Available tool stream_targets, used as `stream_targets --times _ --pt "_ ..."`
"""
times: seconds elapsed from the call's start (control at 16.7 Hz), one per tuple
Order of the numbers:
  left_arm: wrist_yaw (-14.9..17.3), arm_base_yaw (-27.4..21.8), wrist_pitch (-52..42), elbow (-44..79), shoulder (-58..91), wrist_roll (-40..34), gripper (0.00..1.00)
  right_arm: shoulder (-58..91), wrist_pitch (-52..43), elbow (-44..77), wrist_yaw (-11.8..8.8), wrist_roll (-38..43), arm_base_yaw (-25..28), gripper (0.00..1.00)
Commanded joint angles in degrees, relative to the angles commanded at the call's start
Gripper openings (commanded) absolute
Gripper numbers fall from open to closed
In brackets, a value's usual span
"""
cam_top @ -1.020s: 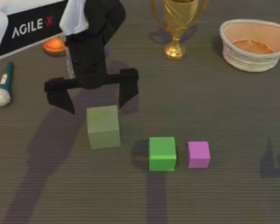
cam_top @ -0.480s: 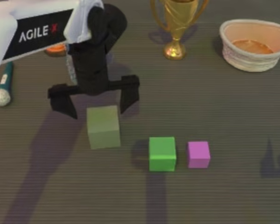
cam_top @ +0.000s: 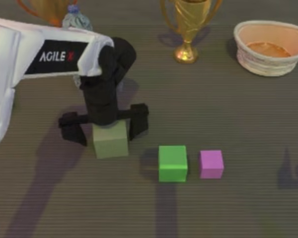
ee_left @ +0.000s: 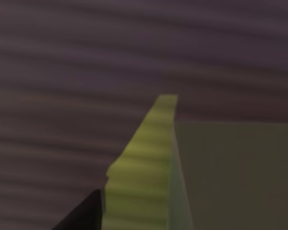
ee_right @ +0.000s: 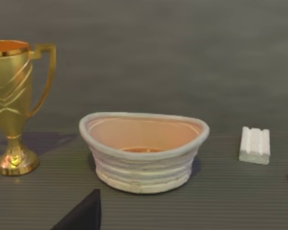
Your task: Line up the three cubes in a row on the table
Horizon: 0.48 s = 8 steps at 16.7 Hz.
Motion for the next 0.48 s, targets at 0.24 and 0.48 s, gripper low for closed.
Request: stream_targets --times 0.24,0.48 --pt "0.0 0.0 0.0 0.0 0.0 0.0 0.92 0.0 0.0 0.0 0.0 0.0 0.0 1.00" --pt "0.0 0.0 0.0 0.0 0.0 0.0 0.62 0.0 0.0 0.0 0.0 0.0 0.0 1.00"
